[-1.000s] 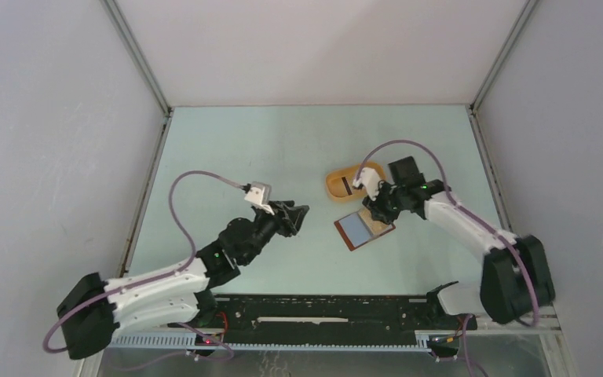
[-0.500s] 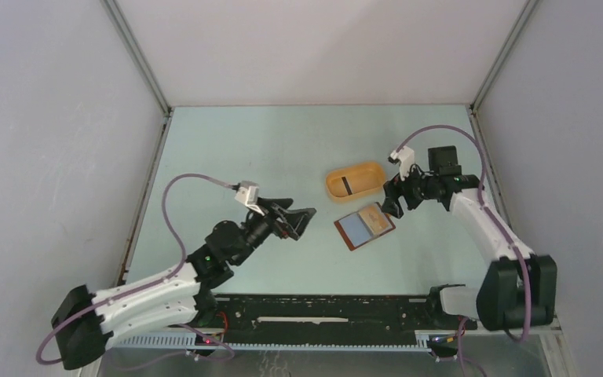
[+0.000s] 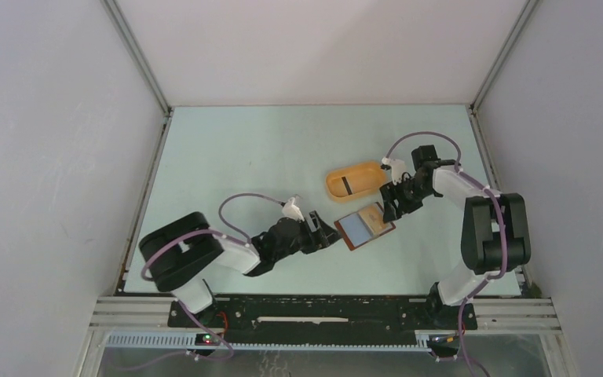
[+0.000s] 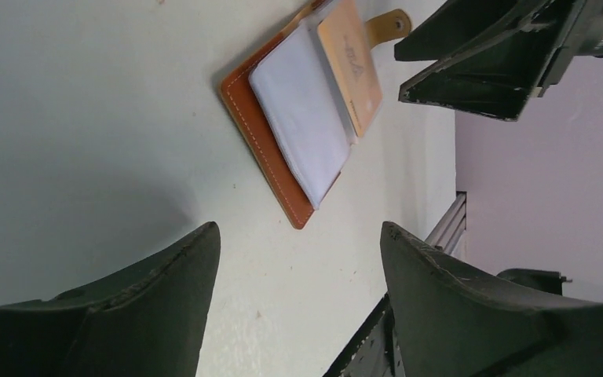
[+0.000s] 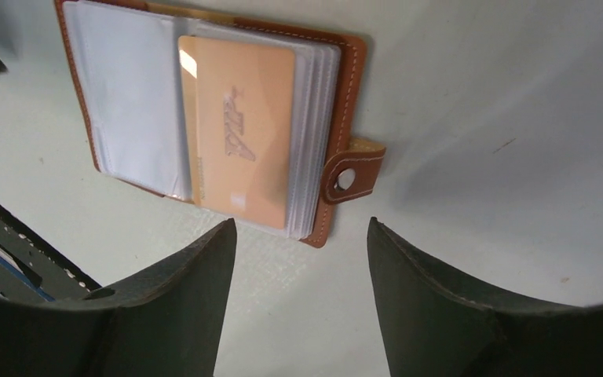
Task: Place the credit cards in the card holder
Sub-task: Insert the credit card into the card holder, then pick up the credit card from the storage box.
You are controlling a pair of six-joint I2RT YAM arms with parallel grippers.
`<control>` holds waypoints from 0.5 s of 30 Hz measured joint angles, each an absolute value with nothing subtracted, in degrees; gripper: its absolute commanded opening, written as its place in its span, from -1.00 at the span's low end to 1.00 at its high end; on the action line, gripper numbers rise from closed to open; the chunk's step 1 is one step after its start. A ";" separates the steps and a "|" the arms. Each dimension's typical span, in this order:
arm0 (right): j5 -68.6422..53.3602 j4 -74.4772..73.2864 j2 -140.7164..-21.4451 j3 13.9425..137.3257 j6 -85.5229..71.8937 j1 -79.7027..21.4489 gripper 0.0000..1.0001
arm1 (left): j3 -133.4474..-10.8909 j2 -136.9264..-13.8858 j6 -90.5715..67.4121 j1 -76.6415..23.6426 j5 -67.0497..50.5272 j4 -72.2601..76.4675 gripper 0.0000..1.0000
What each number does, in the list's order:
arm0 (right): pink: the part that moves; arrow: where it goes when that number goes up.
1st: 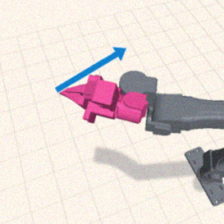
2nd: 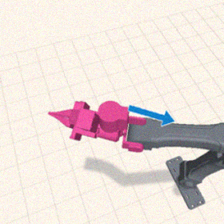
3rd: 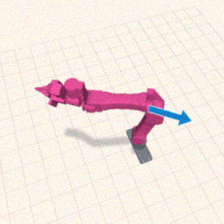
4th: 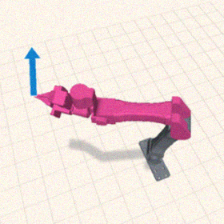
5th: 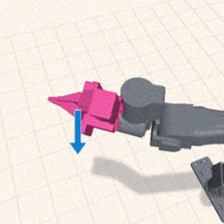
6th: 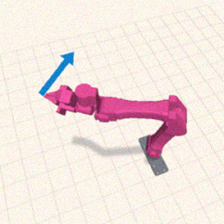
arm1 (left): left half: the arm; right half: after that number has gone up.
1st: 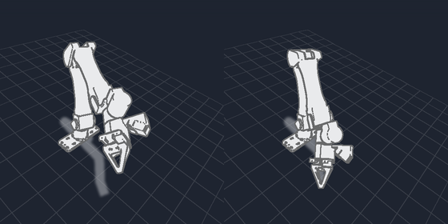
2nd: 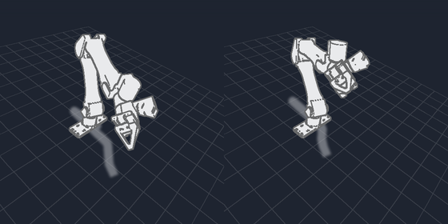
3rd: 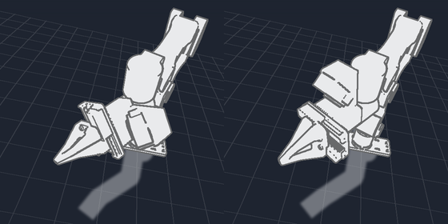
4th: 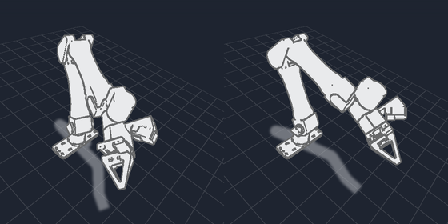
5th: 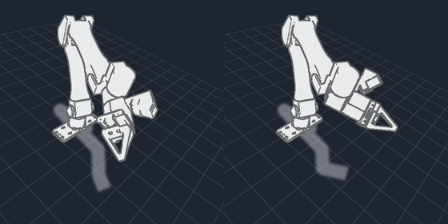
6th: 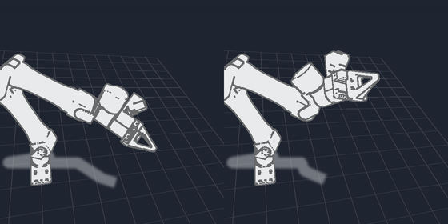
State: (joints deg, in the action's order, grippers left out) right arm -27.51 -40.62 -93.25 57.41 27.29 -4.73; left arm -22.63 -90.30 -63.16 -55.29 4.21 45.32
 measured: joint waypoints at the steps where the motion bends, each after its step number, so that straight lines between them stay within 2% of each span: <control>1: -27.38 -40.82 -94.13 58.00 26.98 -4.69 0.33 | -23.62 -92.49 -64.77 -55.37 3.99 45.84 0.57; 6: -27.09 -41.17 -98.61 59.42 26.00 -4.01 0.22 | -26.76 -98.67 -70.37 -55.61 3.44 48.14 0.57; 15: -27.66 -42.87 -101.14 61.10 25.82 -3.36 0.08 | -26.96 -99.81 -74.17 -55.70 3.90 49.15 0.57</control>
State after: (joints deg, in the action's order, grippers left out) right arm -27.66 -42.87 -101.14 61.10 25.82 -3.36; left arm -26.96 -99.81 -74.17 -55.70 3.90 49.15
